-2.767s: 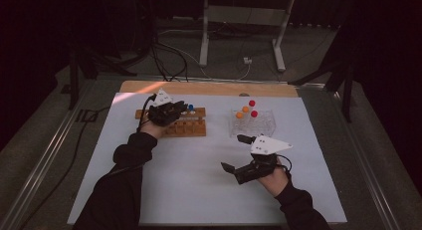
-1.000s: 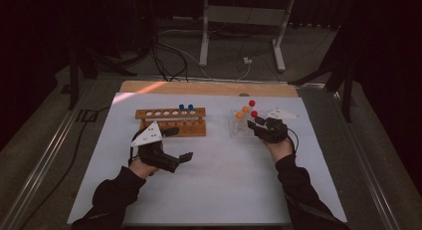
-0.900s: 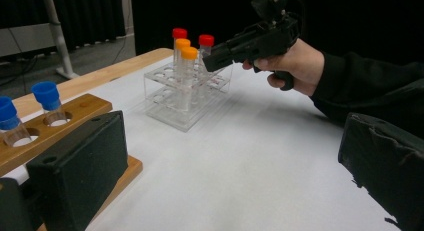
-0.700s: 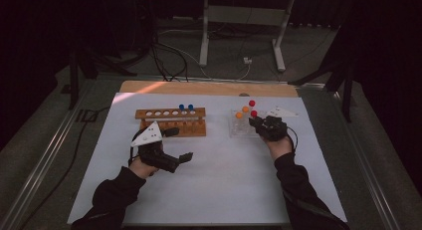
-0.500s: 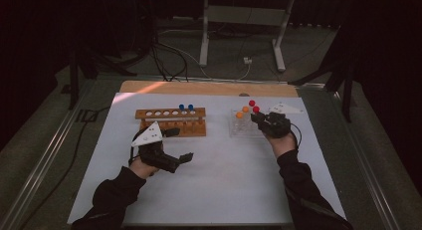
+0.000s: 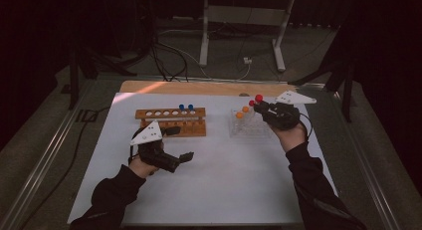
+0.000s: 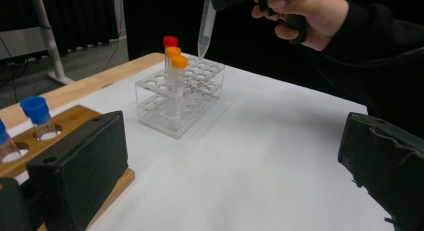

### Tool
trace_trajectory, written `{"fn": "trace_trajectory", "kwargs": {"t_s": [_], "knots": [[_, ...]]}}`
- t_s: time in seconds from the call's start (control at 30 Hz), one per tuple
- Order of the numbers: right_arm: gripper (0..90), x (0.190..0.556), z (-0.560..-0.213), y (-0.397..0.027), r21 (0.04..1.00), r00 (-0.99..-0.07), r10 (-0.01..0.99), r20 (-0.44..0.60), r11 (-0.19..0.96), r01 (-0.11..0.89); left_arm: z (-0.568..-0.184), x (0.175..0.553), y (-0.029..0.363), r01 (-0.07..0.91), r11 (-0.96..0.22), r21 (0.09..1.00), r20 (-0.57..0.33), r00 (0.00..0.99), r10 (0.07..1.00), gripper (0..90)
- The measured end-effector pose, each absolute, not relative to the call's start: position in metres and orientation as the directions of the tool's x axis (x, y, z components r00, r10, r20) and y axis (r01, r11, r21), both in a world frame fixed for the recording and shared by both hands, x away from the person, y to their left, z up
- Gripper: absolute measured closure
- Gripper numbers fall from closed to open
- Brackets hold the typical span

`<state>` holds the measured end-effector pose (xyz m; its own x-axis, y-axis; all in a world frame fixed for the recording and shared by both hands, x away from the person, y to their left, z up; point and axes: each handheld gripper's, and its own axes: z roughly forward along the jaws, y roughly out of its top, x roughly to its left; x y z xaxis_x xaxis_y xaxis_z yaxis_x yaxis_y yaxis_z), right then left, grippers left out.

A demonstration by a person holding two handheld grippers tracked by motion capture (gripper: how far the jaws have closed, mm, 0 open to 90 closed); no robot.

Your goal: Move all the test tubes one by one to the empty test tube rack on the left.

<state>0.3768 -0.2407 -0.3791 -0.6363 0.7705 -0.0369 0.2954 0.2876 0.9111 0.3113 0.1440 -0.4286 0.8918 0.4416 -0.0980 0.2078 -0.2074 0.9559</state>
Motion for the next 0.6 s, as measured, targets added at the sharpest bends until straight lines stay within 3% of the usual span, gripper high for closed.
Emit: {"fn": "trace_trajectory", "kwargs": {"t_s": [0.27, 0.6], "knots": [[75.1, 0.354, -0.376, -0.221, 0.906, -0.73, 0.682, -0.039, 0.332, 0.262, -0.418, 0.309, 0.136, 0.205, -0.218, 0.954, -0.095, 0.899, 0.427, 0.6], [75.1, 0.324, -0.4, -0.195, 0.888, -0.817, 0.577, -0.02, 0.386, 0.25, -0.41, 0.302, 0.122, 0.196, -0.238, 0.951, -0.098, 0.924, 0.37, 0.7]]}}
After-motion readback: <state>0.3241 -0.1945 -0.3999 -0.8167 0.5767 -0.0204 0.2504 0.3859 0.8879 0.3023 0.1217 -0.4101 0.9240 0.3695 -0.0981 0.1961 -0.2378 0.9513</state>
